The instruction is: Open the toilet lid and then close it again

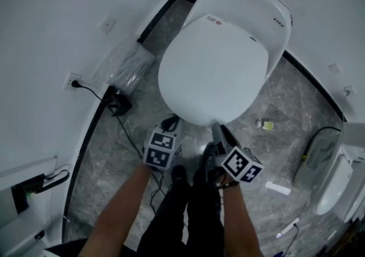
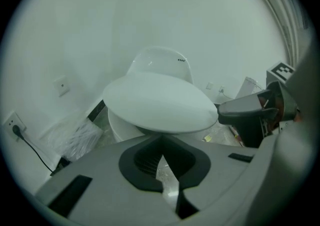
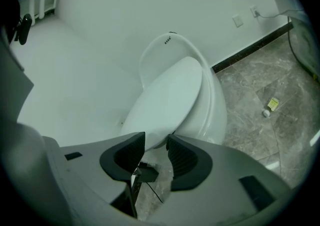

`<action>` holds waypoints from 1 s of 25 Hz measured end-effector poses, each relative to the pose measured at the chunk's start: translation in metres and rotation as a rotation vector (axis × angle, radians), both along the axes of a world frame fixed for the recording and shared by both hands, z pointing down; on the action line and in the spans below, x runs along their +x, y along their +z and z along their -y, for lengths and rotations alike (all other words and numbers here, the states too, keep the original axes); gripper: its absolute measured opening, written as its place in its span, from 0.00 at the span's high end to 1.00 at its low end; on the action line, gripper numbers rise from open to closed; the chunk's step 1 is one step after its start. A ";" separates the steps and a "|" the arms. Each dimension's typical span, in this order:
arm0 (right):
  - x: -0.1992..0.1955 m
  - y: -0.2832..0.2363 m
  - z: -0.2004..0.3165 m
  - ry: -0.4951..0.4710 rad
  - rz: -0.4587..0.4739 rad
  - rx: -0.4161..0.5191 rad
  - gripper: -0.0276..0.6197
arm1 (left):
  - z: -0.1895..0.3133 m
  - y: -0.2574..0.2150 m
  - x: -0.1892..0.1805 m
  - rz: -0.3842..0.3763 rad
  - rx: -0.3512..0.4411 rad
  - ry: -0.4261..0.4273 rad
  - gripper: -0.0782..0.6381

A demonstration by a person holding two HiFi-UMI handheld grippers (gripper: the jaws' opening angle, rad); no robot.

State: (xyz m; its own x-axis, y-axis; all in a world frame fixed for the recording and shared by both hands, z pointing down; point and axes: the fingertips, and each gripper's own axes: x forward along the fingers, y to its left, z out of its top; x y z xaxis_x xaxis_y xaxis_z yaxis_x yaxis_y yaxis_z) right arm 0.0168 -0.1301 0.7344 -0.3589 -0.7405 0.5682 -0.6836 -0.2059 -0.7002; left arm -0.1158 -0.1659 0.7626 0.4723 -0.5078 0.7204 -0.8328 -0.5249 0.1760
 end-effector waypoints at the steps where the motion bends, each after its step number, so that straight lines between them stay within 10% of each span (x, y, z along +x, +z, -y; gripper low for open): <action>1: 0.001 -0.004 -0.001 -0.008 -0.010 0.007 0.73 | 0.000 -0.003 0.000 0.005 0.000 0.003 0.88; 7: -0.008 -0.032 -0.004 -0.137 -0.137 0.067 0.93 | 0.000 -0.023 -0.001 0.021 0.003 0.004 0.88; 14: -0.024 -0.043 -0.003 -0.402 -0.319 0.066 0.94 | 0.009 -0.060 0.006 0.020 0.044 0.004 0.88; 25: -0.004 -0.078 0.040 -0.410 -0.355 0.081 0.94 | 0.051 -0.139 0.036 -0.017 0.164 0.004 0.88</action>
State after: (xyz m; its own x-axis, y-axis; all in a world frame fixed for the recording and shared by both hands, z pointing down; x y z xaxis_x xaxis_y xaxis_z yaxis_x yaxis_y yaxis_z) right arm 0.0130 -0.1705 0.6559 -0.4241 -0.6263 0.6541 -0.8935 0.1718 -0.4148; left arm -0.0802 -0.2174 0.6234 0.4860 -0.6162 0.6197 -0.8283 -0.5509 0.1018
